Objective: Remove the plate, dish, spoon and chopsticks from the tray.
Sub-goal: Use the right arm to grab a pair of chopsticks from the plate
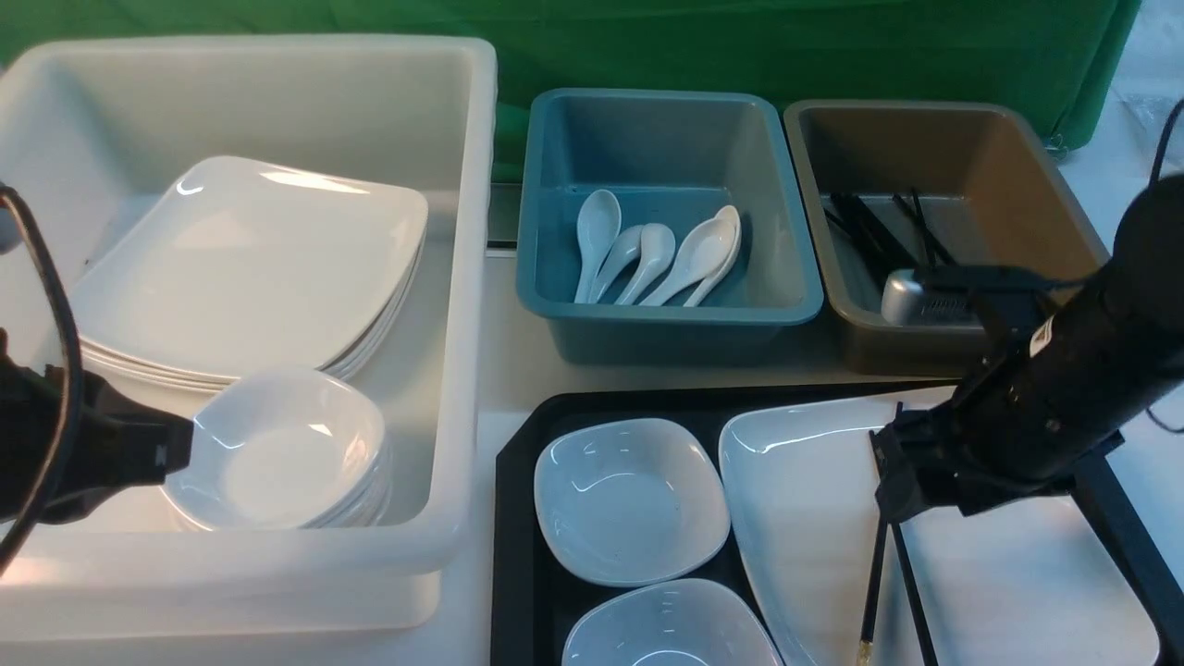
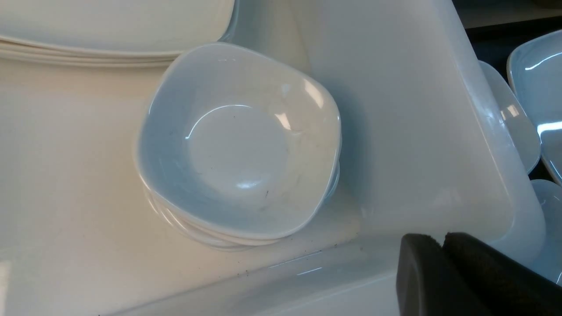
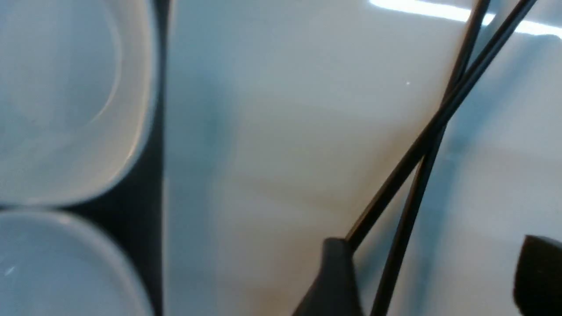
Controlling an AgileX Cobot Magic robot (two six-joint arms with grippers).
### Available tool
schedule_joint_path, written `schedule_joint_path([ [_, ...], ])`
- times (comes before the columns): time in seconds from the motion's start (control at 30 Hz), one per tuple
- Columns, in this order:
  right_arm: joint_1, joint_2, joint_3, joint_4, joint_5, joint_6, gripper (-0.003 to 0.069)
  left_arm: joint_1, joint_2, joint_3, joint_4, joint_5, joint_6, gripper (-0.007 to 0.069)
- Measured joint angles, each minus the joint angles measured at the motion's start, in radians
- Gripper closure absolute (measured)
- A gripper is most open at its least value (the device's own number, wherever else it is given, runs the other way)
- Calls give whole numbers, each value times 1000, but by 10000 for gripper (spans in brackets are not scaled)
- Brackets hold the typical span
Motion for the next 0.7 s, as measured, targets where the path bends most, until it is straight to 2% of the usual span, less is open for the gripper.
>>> schedule_joint_path([
  [0.1,0,39,33,0,-105,15,29,0,0,0,0,-1,17,589],
  [0.27,0,103,36,0,-169,15,74,0,0,0,0,-1,19,589],
  [0.47,0,133,36,-8,-185,-14,256,0,0,0,0,-1,22,589],
  [0.53,4,134,36,-9,-183,-32,436,0,0,0,0,-1,22,589],
  [0.6,10,135,36,-8,-180,-41,549,0,0,0,0,-1,22,589],
  [0.63,14,135,36,-6,-178,-47,582,0,0,0,0,-1,22,589],
  [0.7,16,136,36,-5,-173,-52,594,0,0,0,0,-1,22,589],
])
